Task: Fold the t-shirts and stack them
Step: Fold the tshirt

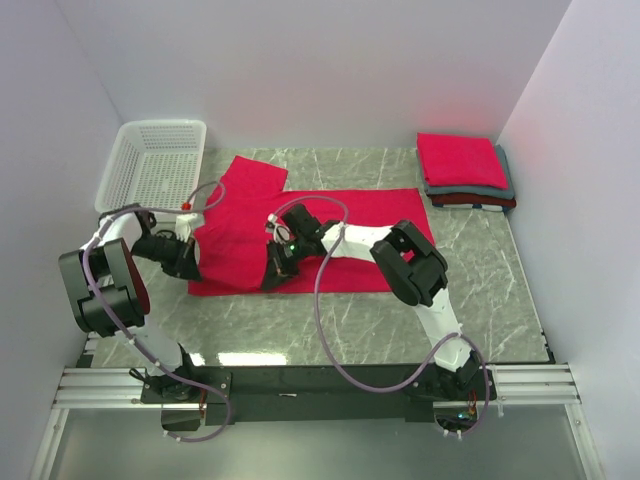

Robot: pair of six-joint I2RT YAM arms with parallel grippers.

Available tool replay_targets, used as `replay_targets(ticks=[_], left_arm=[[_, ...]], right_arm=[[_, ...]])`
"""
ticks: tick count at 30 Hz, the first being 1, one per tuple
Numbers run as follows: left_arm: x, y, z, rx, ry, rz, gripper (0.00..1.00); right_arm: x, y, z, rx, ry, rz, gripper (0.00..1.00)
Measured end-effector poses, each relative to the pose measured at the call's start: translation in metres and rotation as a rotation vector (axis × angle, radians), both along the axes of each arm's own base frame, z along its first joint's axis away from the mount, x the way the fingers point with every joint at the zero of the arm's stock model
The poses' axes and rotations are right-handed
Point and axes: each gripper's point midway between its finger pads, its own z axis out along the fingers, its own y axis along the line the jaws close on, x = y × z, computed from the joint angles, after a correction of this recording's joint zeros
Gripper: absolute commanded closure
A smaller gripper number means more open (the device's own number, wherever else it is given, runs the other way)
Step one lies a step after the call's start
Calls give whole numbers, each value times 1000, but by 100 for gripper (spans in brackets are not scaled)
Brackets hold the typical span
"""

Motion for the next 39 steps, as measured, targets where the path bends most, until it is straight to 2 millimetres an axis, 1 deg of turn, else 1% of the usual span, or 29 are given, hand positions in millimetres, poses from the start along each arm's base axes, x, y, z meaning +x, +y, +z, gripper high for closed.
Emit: replay_targets(ticks=[2, 5, 11, 15, 17, 19, 21, 23, 31, 36, 39], left_arm=[[11, 2, 8, -1, -28, 5, 99], [34, 4, 20, -11, -67, 26, 99], [69, 0, 26, -48, -84, 75, 99], [89, -8, 25, -55, -93, 95, 99], [99, -11, 23, -54, -106, 105, 99], [107, -14, 21, -52, -113, 118, 99], [115, -15, 19, -50, -120, 134, 99], [122, -15, 19, -49, -133, 154, 99], [149, -13, 23, -36, -199, 223, 99], [158, -25, 23, -17, -221, 218, 99], [157, -29, 22, -13, -220, 206, 99]], right_arm=[[10, 2, 7, 19, -20, -7, 100], [30, 2, 20, 47, -56, -28, 100], [77, -8, 41, 91, -117, -100, 100], [104, -13, 44, 106, -149, -133, 100], [113, -13, 40, 106, -155, -140, 100], [116, -12, 33, 100, -151, -141, 100], [114, -13, 24, 83, -135, -142, 100], [113, -14, 20, 75, -127, -141, 100], [117, -16, 20, 83, -137, -148, 100], [121, -18, 20, 84, -139, -156, 100], [121, -20, 18, 83, -136, -157, 100]])
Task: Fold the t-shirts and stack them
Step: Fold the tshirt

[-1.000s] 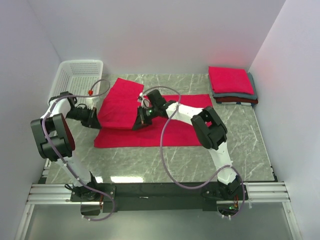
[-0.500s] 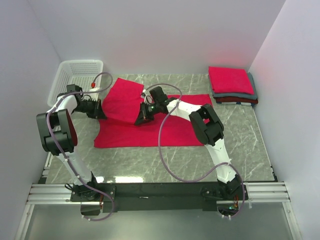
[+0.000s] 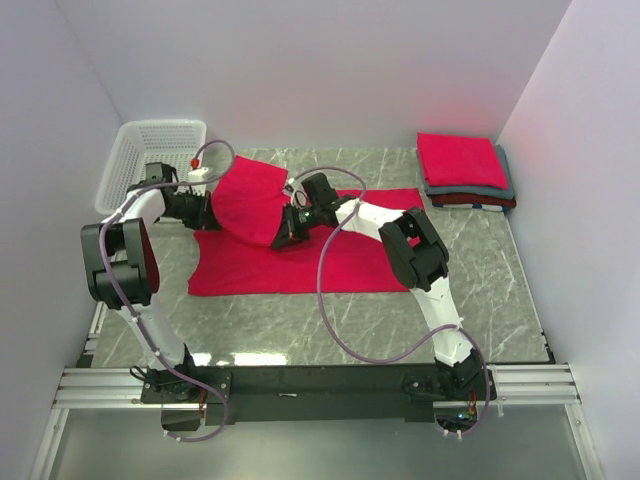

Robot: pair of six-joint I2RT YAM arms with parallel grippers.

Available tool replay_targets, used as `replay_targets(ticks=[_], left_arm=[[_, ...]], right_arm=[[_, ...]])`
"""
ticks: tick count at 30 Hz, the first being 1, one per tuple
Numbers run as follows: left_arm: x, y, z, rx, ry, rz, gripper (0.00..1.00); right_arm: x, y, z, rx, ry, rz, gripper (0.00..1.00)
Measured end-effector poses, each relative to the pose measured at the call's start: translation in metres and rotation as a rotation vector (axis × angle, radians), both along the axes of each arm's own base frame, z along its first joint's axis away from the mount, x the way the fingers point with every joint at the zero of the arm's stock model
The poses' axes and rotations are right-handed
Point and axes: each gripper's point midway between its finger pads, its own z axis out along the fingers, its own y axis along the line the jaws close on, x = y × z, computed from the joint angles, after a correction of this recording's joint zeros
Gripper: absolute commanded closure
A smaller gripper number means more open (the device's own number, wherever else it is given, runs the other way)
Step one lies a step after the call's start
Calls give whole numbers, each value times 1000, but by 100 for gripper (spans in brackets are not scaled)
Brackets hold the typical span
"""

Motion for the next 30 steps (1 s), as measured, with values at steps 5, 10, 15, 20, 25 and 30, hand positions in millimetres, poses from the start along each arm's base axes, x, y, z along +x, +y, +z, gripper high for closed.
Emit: replay_targets(ticks=[5, 10, 15, 20, 25, 30], left_arm=[[-20, 1, -2, 17, 38, 7, 99], [-47, 2, -2, 46, 71, 0, 99], [-64, 7, -17, 82, 132, 15, 99], [-70, 12, -28, 102, 168, 15, 99], [-79, 14, -38, 115, 210, 8, 99], [-85, 17, -40, 135, 227, -5, 76]], right_arm=[[-9, -5, -11, -15, 37, 4, 100], [-21, -11, -18, -23, 77, 16, 100], [-27, -15, -23, -33, 98, 21, 100], [-28, -16, -24, -39, 97, 27, 100], [-32, -18, -26, -49, 103, 41, 83], [-40, -18, -25, -49, 115, 66, 52]])
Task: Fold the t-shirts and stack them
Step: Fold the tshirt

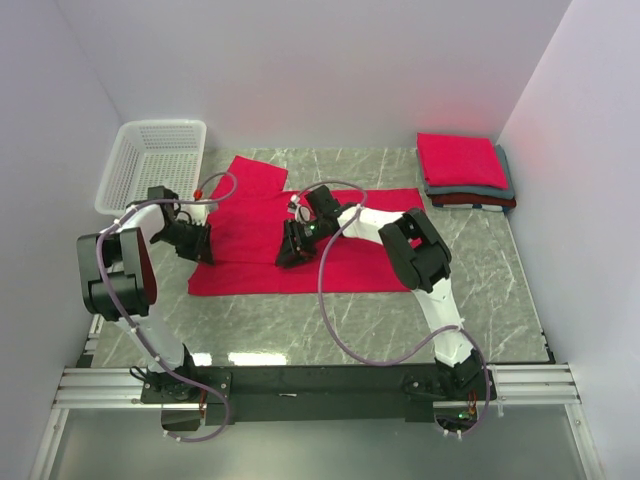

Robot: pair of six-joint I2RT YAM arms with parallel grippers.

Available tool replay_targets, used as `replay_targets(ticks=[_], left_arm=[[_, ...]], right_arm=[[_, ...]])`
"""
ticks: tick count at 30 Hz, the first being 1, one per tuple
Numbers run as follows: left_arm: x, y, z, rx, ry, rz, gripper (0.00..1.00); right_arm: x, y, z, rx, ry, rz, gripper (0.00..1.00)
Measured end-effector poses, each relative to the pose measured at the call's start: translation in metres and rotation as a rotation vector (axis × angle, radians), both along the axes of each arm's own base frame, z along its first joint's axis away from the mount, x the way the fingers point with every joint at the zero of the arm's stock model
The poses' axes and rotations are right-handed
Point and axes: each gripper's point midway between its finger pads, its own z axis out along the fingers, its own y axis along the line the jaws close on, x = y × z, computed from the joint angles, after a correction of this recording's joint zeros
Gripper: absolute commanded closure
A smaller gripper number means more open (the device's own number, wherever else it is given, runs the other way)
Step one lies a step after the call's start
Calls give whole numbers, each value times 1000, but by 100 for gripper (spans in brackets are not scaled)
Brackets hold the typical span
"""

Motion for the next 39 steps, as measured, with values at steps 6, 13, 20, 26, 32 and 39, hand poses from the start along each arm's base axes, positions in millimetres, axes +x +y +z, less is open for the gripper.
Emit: replay_targets(ticks=[6, 13, 20, 26, 32, 39], left_arm=[[-5, 13, 9, 61, -4, 17, 65], [10, 6, 46, 130, -160, 31, 73], [18, -37, 38, 158, -184, 46, 84], [23, -51, 9, 205, -119, 93, 87], [20, -47, -14, 237, -49, 128, 91], [15, -45, -15, 247, -81, 115, 94]], right_arm=[[-12, -20, 27, -18, -44, 61, 57], [31, -104, 63, -142, -233, 27, 70], [50, -223, 18, -548, -283, 28, 79], [22, -268, -15, -788, -283, 178, 81], [14, -284, -23, -878, -319, 248, 81], [9, -288, -23, -905, -378, 274, 81]])
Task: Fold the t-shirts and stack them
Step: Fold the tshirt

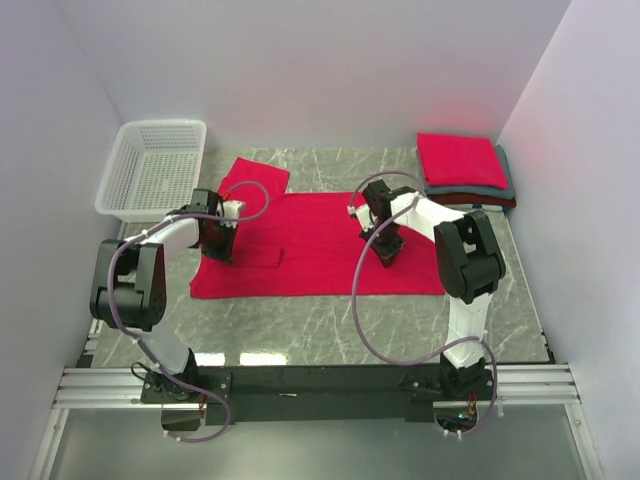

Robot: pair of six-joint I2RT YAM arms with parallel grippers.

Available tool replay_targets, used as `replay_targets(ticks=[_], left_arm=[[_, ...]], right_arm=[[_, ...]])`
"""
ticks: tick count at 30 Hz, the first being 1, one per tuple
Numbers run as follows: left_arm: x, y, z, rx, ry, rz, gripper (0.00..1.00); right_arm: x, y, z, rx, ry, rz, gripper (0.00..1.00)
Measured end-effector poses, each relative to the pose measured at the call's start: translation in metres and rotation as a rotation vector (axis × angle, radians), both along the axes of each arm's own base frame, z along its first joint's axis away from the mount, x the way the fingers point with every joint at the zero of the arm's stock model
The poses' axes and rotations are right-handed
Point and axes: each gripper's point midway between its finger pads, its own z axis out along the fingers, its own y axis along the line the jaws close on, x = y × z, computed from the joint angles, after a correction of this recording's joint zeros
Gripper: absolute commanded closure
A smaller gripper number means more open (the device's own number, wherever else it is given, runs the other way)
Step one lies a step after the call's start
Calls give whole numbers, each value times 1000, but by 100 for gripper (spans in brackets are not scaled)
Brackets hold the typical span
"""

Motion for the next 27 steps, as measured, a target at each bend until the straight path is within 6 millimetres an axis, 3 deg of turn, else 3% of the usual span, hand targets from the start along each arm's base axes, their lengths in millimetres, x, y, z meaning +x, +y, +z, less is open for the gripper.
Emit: replay_targets(ticks=[11, 12, 14, 15, 17, 18, 20, 23, 27], left_arm=[[-54, 13, -2, 72, 85, -62, 91], [-59, 15, -2, 81, 97, -64, 85], [-67, 17, -2, 93, 122, -80, 74], [-70, 18, -1, 94, 131, -90, 65], [-76, 19, 3, 94, 140, -112, 56], [-77, 19, 8, 89, 136, -119, 48], [-68, 17, 26, 83, 99, -140, 44], [-25, 11, 67, 62, -46, -161, 41], [39, 7, 120, 16, -234, -162, 41]], right_arm=[[-44, -1, 1, -17, 54, 88, 75], [-48, 1, 2, -8, 73, 91, 73], [-59, 2, 4, 9, 119, 95, 59], [-64, 2, 6, 17, 143, 94, 56], [-66, 2, 12, 35, 165, 91, 50], [-62, 2, 18, 53, 161, 79, 50], [-41, -1, 35, 96, 114, 39, 50], [17, -17, 72, 172, -42, -57, 49], [91, -60, 118, 218, -256, -205, 48]])
